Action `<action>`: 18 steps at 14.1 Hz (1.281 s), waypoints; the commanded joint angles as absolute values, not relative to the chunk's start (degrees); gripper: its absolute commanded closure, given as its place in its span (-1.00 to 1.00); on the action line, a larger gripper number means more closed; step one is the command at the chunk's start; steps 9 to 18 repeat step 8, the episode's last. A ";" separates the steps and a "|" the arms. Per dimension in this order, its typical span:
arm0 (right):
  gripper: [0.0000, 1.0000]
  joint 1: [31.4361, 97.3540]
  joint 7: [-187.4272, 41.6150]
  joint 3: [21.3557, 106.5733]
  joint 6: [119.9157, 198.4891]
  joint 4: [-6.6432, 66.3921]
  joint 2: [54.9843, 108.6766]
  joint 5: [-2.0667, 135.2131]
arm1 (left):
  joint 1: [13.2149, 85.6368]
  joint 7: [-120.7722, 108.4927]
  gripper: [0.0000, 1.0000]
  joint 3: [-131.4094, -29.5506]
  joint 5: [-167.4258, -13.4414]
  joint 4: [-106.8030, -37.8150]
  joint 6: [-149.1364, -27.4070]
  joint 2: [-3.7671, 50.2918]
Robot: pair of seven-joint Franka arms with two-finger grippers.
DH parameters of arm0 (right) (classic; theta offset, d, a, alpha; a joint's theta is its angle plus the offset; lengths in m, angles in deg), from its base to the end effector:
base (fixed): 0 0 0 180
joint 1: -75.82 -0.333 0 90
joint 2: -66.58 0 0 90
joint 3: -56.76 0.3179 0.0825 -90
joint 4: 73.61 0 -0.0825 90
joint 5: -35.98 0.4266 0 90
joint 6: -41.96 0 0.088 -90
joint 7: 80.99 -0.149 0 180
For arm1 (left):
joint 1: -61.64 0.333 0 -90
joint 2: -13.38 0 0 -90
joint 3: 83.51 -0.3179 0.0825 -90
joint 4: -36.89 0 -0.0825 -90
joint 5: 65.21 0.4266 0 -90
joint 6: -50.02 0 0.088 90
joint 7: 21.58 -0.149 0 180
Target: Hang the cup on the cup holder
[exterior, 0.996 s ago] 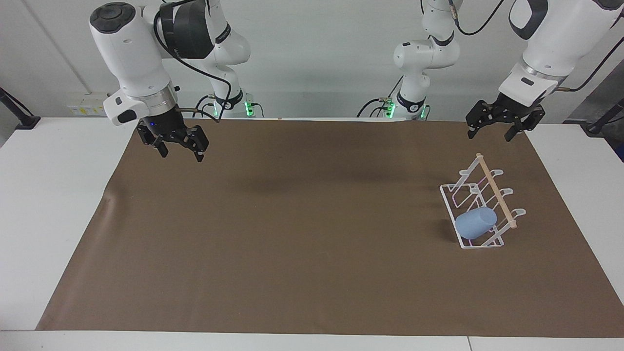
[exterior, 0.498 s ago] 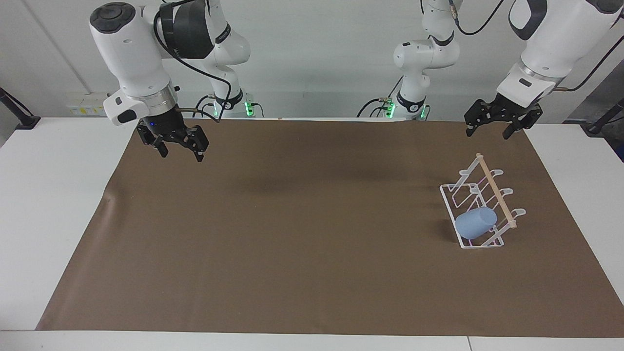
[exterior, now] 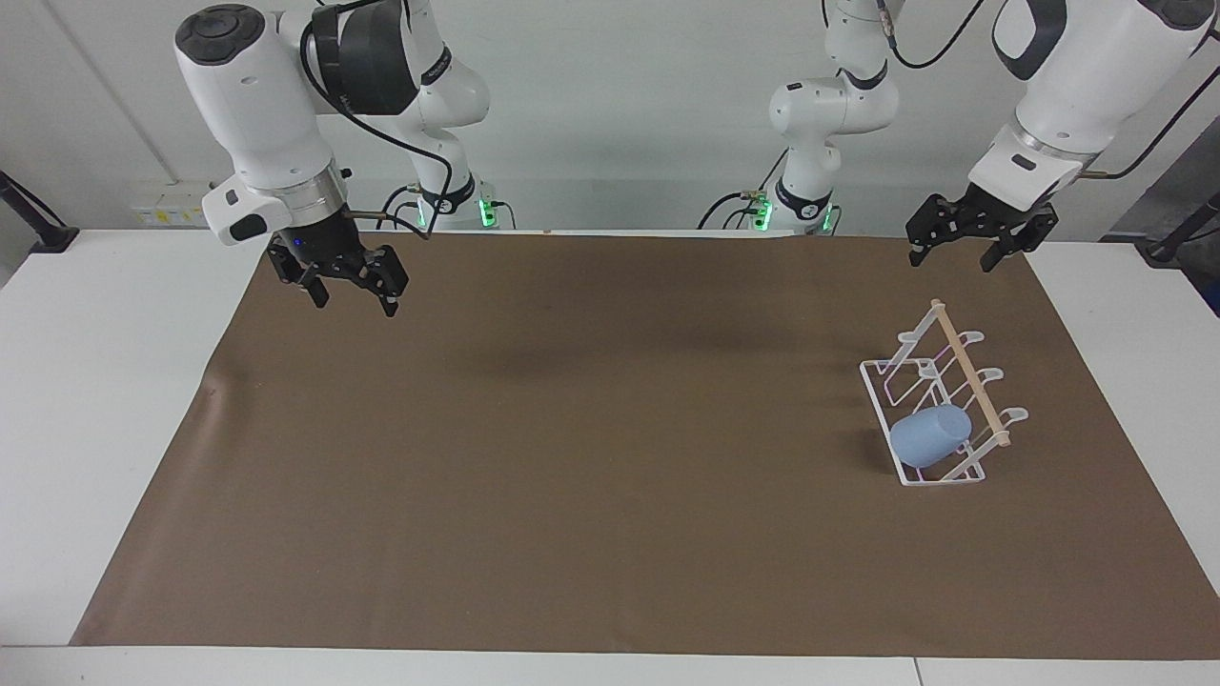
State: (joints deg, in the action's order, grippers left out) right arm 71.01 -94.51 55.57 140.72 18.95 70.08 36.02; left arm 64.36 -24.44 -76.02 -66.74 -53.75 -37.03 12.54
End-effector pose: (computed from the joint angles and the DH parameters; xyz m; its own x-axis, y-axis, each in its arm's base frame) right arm 0.6283 0.0401 0.5376 0.9840 -0.1720 0.0459 -0.1717 -0.9851 -0.0105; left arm 0.5825 -0.0532 0.5830 0.9899 -0.1339 -0.0468 -0.1328 -0.9908 0.0272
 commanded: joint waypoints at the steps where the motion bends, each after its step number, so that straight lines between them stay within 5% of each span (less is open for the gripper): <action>1: -1.00 71.60 -94.00 55.71 140.13 19.64 69.21 37.30 | 64.98 -24.84 -1.00 -75.77 -67.58 -55.57 -37.16 10.92; 18: -1.00 71.60 -94.09 55.71 140.22 19.64 69.21 37.30 | 64.98 -24.66 -1.00 -75.95 -68.46 -56.27 -39.62 10.83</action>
